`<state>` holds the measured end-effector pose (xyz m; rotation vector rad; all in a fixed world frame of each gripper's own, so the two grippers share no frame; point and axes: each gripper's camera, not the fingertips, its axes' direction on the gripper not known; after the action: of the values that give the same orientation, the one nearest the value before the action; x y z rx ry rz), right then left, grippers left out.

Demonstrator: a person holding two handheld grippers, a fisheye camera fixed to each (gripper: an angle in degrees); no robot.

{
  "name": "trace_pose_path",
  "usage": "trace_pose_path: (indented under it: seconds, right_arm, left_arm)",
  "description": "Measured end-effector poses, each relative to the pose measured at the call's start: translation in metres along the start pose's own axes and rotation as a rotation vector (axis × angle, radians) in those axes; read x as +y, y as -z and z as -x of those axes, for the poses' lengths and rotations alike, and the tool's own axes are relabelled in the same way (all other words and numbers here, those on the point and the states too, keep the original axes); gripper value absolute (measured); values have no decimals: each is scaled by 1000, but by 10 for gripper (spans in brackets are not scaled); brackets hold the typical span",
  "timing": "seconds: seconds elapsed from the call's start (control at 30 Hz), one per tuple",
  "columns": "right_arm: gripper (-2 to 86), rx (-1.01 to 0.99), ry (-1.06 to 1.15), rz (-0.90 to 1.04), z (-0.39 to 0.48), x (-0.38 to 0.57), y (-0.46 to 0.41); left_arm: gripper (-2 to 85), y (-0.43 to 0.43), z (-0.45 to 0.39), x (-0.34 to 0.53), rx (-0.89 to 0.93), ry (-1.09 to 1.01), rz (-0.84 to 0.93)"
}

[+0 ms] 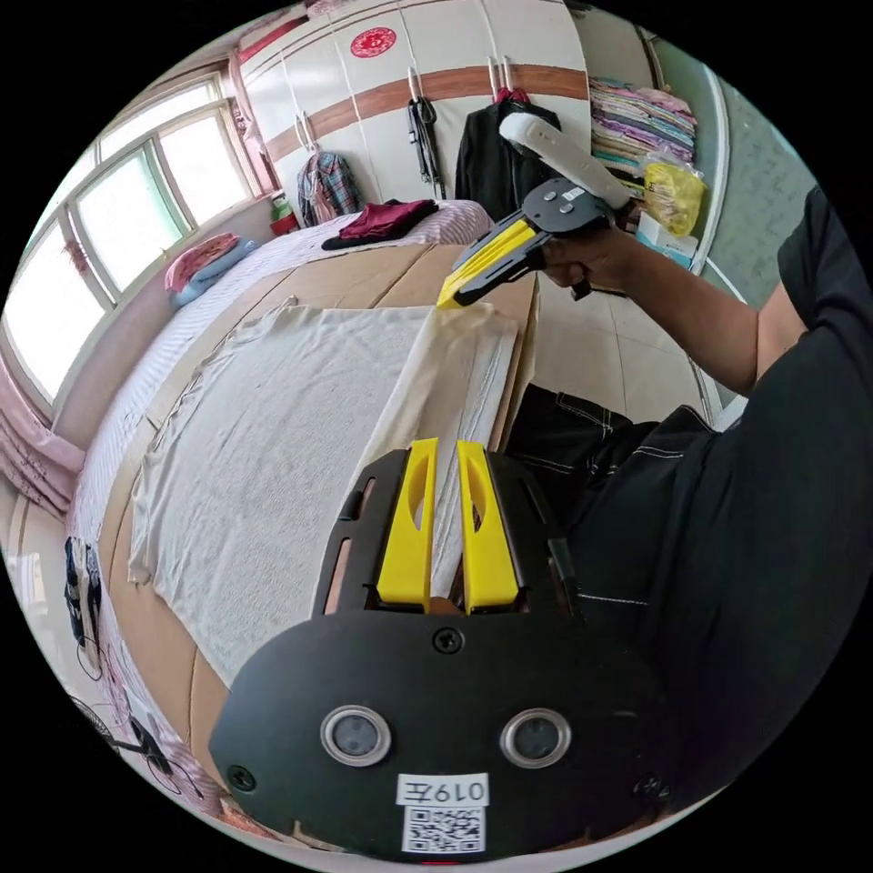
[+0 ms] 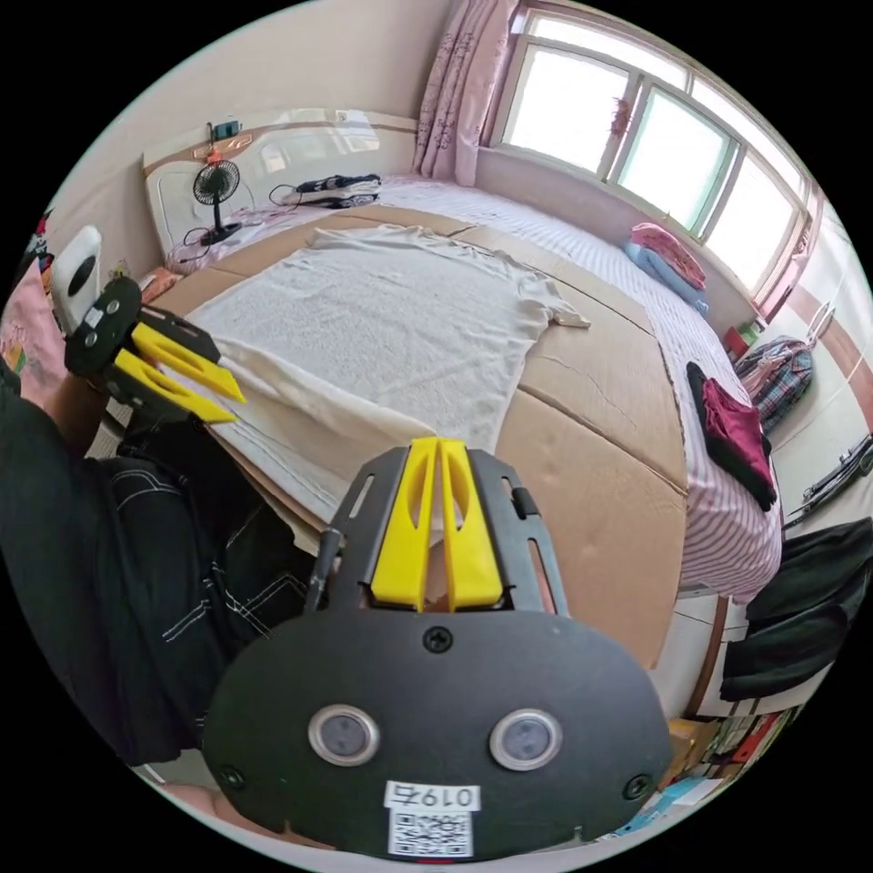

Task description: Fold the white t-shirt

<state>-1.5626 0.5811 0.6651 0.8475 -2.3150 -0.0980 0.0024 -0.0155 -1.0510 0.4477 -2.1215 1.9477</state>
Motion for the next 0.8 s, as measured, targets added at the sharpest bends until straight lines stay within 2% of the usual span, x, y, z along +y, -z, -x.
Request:
trace_pose_path:
  seconds: [0.2,0.33,0.43,0.63,0.8]
  right_arm:
    - [14,41,-26,73,19,-4,3]
    - [32,38,-63,30,27,2,25]
    - [12,37,-63,-38,38,9,50]
    - [8,-102,86,-83,69,18,73]
    - [64,-193,214,-86,89,29,81]
  left_arm:
    - [7,-40,-11,-33,-36,-46,59]
    - [8,-52,-9,-42,-29,-53,75]
    - [9,-55,-6,-47,-24,-44,67]
    - [9,-63,3,-55,-6,-7,50]
    - [9,-71,8,-59,9,11,47]
